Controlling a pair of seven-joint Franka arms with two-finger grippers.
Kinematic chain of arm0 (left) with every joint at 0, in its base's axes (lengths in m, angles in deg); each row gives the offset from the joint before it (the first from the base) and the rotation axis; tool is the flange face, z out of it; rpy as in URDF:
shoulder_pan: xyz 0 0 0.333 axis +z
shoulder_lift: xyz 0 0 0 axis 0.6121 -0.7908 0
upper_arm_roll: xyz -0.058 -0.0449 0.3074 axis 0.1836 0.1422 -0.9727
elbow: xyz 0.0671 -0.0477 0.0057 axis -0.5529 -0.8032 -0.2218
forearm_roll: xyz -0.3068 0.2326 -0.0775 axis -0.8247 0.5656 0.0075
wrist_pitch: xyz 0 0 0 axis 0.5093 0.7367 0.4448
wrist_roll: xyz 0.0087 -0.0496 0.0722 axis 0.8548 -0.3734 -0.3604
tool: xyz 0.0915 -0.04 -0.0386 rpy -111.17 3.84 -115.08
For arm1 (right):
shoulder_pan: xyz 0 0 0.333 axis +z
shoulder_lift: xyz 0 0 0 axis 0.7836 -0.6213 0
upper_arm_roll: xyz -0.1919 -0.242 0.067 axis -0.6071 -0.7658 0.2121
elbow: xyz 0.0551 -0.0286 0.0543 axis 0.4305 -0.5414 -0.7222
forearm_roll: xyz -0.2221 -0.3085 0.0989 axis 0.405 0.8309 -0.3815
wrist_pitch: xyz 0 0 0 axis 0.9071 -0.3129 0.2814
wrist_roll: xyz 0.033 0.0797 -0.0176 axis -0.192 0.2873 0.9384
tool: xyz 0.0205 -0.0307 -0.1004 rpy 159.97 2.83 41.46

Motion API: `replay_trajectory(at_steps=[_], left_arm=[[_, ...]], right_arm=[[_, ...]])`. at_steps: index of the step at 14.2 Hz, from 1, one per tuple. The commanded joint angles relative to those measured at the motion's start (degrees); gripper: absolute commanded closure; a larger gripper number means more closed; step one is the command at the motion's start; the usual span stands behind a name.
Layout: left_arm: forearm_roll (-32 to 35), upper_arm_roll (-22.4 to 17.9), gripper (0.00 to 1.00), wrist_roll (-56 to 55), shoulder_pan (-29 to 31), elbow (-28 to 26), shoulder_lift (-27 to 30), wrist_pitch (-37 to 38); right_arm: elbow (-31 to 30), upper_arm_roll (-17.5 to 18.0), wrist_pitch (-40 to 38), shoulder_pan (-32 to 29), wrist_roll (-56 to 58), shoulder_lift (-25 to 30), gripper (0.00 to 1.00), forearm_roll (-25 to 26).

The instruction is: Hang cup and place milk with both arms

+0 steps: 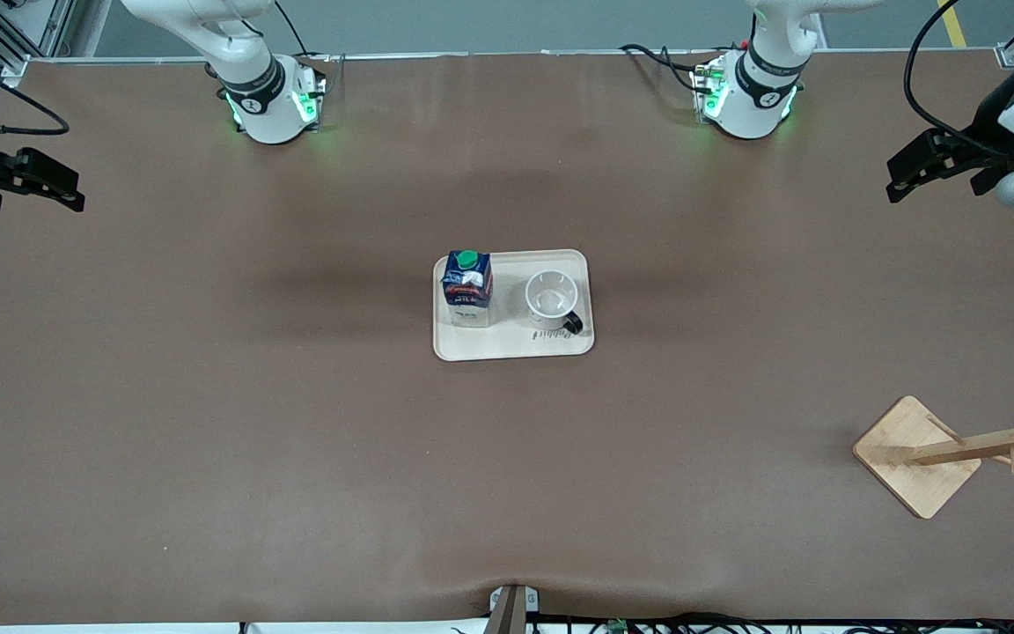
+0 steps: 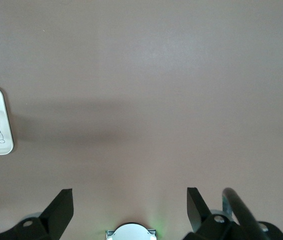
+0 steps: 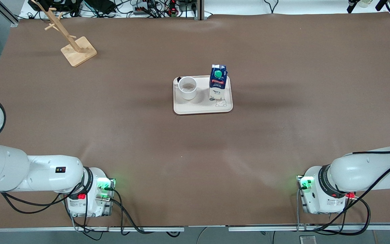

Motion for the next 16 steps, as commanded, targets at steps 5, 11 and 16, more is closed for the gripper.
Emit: replay_trajectory(at_steps=[5,11,16], left_arm=[[-0.2,0.0,0.00,0.5,-0.7,1.3,-0.8,1.0],[-0.2,7.4,0.00,-8.7,-1.4,0.0,-3.8,0.6],[-0.9,15.3,0.00,-24.7,-1.2,-10.1,-4.8,-10.1]], right_arm=[[0.7,0.3,-0.6,-1.0,0.8,-0.3,0.00,-1.2],[0.7,0.3,-0.6,-1.6,0.8,-0.4,0.00,-1.2],[0.8,0.4,-0.5,-1.1,0.7,-0.4,0.00,-1.3]])
